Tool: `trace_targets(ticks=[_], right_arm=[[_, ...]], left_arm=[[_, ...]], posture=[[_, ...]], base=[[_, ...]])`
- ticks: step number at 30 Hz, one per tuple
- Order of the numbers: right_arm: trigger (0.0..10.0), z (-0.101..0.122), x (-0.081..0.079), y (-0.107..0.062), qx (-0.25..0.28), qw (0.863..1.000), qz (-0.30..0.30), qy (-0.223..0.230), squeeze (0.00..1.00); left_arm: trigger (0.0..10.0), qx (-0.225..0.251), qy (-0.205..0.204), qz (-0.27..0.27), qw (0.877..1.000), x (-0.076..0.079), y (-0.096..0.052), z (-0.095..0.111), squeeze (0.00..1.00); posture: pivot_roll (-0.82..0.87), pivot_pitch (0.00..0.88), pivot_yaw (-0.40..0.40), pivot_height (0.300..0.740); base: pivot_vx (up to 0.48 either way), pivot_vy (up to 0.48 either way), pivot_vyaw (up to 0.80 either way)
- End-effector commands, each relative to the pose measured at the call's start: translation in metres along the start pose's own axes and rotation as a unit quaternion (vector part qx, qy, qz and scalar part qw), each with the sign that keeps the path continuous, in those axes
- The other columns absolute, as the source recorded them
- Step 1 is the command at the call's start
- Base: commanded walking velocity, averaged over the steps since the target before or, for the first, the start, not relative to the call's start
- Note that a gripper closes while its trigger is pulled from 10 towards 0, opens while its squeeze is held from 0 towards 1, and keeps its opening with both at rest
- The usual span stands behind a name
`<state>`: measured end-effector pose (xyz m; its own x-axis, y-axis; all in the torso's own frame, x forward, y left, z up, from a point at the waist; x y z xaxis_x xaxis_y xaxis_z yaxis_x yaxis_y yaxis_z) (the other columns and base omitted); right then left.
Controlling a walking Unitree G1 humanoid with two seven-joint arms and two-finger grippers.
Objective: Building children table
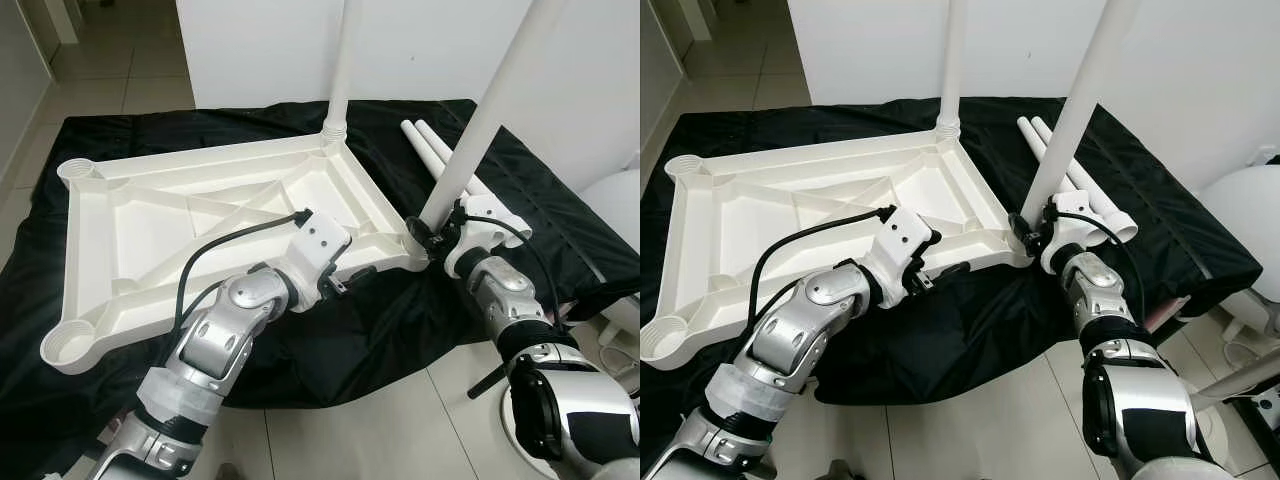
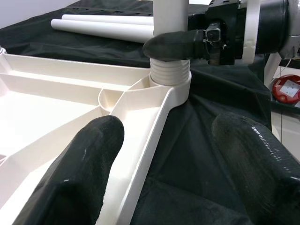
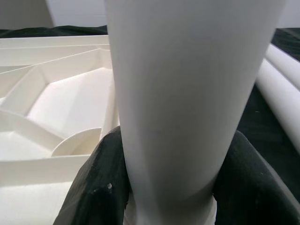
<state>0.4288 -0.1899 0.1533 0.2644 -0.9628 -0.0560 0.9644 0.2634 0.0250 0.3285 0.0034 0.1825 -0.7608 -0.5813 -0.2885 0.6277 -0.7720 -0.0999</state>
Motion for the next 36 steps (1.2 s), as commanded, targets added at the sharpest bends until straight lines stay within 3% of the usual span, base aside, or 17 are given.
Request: trace_targets(ticks=[1, 10, 11, 16, 17, 19, 21, 25, 26, 28, 29, 36], right_arm=[[10.0, -0.017, 0.011, -0.005, -0.031, 0.998, -0.047, 0.012, 0.0], [10.0, -0.021, 0.003, 0.0, -0.014, 0.989, -0.135, 0.053, 0.0], [10.0, -0.024, -0.006, -0.001, -0.001, 0.981, -0.18, 0.071, 0.0], [10.0, -0.028, -0.013, -0.003, 0.007, 0.972, -0.216, 0.092, 0.0], [10.0, -0.029, -0.016, -0.006, 0.012, 0.963, -0.245, 0.108, 0.0], [10.0, -0.029, -0.016, -0.006, 0.012, 0.963, -0.245, 0.108, 0.0], [10.0, -0.029, -0.028, -0.007, 0.025, 0.955, -0.265, 0.133, 0.0], [10.0, -0.024, -0.039, -0.006, 0.037, 0.961, -0.243, 0.129, 0.0], [10.0, -0.023, -0.039, -0.007, 0.041, 0.961, -0.241, 0.131, 0.2], [10.0, -0.022, -0.038, -0.008, 0.043, 0.961, -0.24, 0.133, 0.2], [10.0, -0.021, -0.038, -0.008, 0.047, 0.961, -0.241, 0.131, 1.0], [10.0, -0.013, -0.042, -0.011, 0.063, 0.962, -0.233, 0.13, 1.0]], left_arm=[[10.0, 0.004, -0.001, -0.006, 1.0, 0.001, 0.0, 0.003, 0.0], [10.0, 0.005, -0.005, -0.002, 1.0, 0.0, 0.0, 0.003, 0.0], [10.0, 0.005, -0.005, 0.0, 1.0, 0.0, 0.0, 0.003, 0.0], [10.0, 0.005, -0.006, 0.003, 1.0, -0.001, 0.0, 0.002, 0.0], [10.0, 0.005, -0.007, 0.003, 1.0, -0.001, 0.0, 0.002, 0.0], [10.0, 0.005, -0.007, 0.003, 1.0, -0.001, 0.0, 0.002, 0.0], [10.0, 0.006, -0.008, 0.002, 1.0, 0.0, 0.0, 0.002, 0.0], [10.0, 0.005, -0.006, -0.004, 1.0, 0.003, 0.001, 0.002, 0.0], [10.0, 0.005, -0.006, -0.005, 1.0, 0.003, 0.001, 0.002, 0.0], [10.0, 0.005, -0.006, -0.005, 1.0, 0.003, 0.001, 0.002, 0.0], [10.0, 0.005, -0.007, -0.005, 1.0, 0.002, 0.001, 0.002, 0.0], [10.0, 0.006, -0.007, -0.004, 1.0, 0.002, 0.001, 0.002, 0.0]], posture=[[0.03, 0.077, -0.014, 0.74], [0.03, 0.08, -0.028, 0.74], [0.02, 0.082, -0.031, 0.74], [0.02, 0.082, -0.031, 0.74], [0.02, 0.083, -0.031, 0.74], [0.02, 0.083, -0.031, 0.74], [0.02, 0.085, -0.025, 0.74], [0.01, 0.085, -0.023, 0.74], [0.01, 0.086, -0.023, 0.74], [0.01, 0.086, -0.023, 0.74], [0.01, 0.086, -0.023, 0.74], [0.01, 0.08, -0.024, 0.74]], base=[[0.0, 0.0, 0.0], [0.0, 0.0, 0.0], [0.0, 0.0, 0.0], [0.0, 0.0, 0.0], [0.0, 0.0, 0.0], [0.0, 0.0, 0.0], [0.0, 0.0, 0.0], [0.0, 0.0, 0.0], [0.0, 0.0, 0.0], [0.0, 0.0, 0.0], [0.0, 0.0, 0.0], [0.0, 0.0, 0.0]])
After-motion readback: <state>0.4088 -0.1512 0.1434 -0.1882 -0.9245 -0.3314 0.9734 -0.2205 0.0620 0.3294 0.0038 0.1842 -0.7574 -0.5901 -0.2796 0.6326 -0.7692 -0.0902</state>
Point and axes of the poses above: a point about 5 cm out from each wrist's last joint towards the gripper, its own y axis pointing out of the wrist towards the gripper, its own z axis along the axis of the wrist's last joint, x = y × z, the point moved 5 cm from there along y, pointing out of the wrist towards the gripper, and after that the axes turned 5 degrees about y, right-handed, at the moved point
